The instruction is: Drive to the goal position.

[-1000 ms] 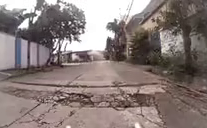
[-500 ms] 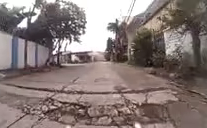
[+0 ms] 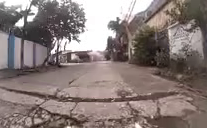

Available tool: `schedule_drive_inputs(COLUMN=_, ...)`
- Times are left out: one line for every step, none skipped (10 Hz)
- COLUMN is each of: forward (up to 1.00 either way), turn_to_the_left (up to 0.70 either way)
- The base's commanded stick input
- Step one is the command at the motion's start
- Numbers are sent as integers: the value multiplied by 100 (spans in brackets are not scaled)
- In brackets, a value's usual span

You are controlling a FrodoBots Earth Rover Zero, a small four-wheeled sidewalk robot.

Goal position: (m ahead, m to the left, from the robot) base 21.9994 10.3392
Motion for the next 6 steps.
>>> schedule_drive_inputs(forward=70, turn_to_the_left=0)
schedule_drive_inputs(forward=70, turn_to_the_left=0)
schedule_drive_inputs(forward=70, turn_to_the_left=0)
schedule_drive_inputs(forward=70, turn_to_the_left=0)
schedule_drive_inputs(forward=70, turn_to_the_left=0)
schedule_drive_inputs(forward=70, turn_to_the_left=0)
